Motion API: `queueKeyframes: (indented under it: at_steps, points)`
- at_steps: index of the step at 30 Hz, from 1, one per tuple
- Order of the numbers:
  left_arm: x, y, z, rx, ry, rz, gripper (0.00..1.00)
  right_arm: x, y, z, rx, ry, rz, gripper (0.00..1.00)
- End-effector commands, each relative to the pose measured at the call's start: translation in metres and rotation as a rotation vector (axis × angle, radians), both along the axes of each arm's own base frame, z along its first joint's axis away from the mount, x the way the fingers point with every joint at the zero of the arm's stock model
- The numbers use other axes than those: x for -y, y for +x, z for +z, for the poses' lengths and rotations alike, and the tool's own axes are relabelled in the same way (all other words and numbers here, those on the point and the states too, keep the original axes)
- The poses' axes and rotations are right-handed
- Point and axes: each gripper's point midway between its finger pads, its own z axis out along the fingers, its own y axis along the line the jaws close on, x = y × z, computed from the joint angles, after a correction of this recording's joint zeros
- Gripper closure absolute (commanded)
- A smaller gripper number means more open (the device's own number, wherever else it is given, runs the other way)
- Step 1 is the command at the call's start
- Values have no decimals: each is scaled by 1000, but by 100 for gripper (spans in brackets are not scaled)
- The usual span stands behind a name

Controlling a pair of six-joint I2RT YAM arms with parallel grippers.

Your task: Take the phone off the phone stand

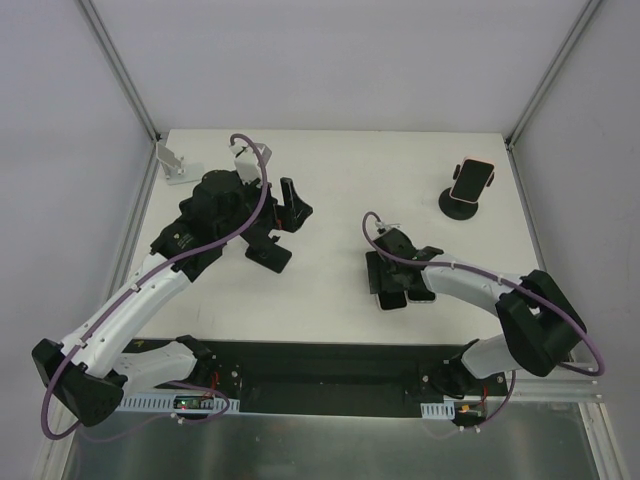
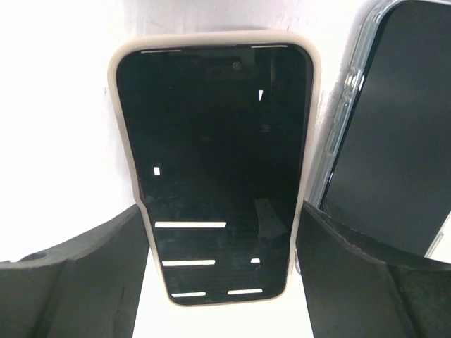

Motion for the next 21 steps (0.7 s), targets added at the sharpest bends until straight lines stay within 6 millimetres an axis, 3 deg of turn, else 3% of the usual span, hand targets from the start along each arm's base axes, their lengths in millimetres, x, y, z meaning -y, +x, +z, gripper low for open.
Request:
queueKeyframes:
  at_steps: [1,11,21]
  points:
    - [1,4,16,33,-17,1,1,-12,28,11,77,56,-62,86]
    - [0,5,14,31,-6,6,1,-4,39,10,90,48,-111,80]
    - [-2,7,8,27,12,15,1,1,38,-1,68,20,-132,67]
